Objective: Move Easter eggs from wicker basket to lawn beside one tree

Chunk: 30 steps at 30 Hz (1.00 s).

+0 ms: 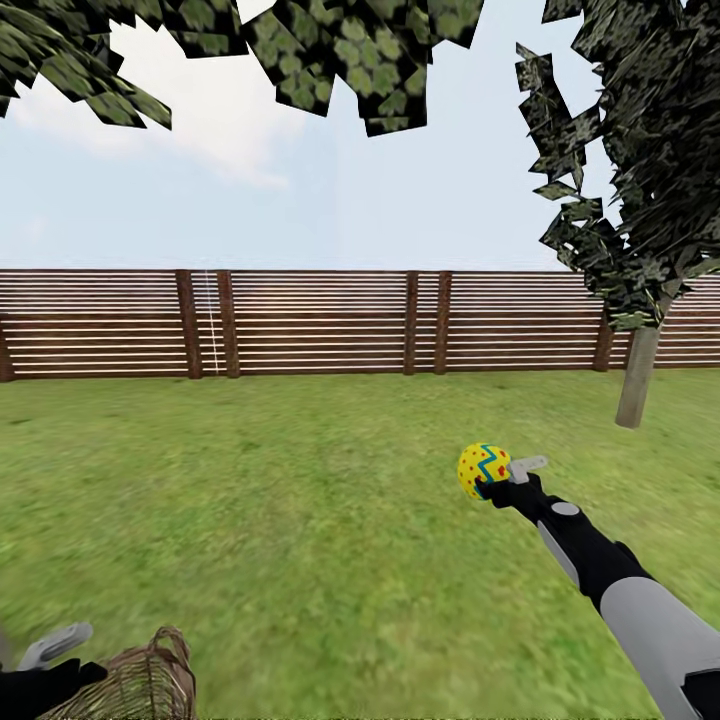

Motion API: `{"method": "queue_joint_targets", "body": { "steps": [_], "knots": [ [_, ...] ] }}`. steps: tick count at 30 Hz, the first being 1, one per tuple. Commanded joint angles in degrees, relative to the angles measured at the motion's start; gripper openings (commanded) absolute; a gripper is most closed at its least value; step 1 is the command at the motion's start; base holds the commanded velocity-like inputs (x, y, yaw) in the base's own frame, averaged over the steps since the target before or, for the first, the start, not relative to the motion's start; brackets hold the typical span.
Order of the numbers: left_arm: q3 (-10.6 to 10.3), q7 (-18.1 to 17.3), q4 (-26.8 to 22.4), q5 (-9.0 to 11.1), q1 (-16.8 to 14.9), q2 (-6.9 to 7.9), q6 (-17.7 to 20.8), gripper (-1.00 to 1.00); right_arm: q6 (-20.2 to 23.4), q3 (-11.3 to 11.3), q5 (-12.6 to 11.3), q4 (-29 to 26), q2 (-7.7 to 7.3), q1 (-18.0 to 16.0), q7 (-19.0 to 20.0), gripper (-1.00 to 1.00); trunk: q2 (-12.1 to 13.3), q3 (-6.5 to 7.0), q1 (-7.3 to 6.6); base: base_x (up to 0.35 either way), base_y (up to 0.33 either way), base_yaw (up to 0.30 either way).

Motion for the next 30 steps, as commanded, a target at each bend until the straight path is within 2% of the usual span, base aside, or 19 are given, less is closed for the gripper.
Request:
{"method": "queue_joint_targets", "body": {
  "steps": [1, 14, 22, 25, 30],
  "knots": [
    [0.3, -0.1, 0.0, 0.1, 0.0, -0.1, 0.4, 1.0, 0.2, 0.3, -0.6, -0.1, -0.06, 0.0, 0.0, -1.0, -0.5, -0.25, 0.22, 0.0, 0.0, 0.0],
    [0.3, -0.1, 0.0, 0.0, 0.0, -0.33, 0.4, 1.0, 0.4, 0.4, -0.3, 0.0, -0.05, 0.0, 0.0, -1.0, -5.7, -2.59, 3.07, 0.0, 0.0, 0.0],
    [0.3, -0.1, -0.2, 0.0, 0.0, -0.33, 0.3, 1.0, 0.5, 0.5, -0.2, 0.0, 0.51, 0.0, 0.0, -1.0, -8.9, -4.02, 4.83, 0.0, 0.005, 0.0],
    [0.3, -0.1, -0.1, 0.0, 0.0, -0.33, -1.6, 1.0, 0.5, 0.5, -0.2, 0.0, 0.79, 0.0, 0.0, -1.0, -10.1, -4.56, 5.49, 0.0, 0.156, 0.0],
    [0.3, 0.0, -0.2, 0.1, 0.0, -0.33, -2.1, 1.0, 0.3, 0.6, -0.1, 1.6, 0.91, 0.0, -0.1, -1.0, -12.1, -5.46, 6.59, 0.0, 0.228, 0.0]
  ]
}}
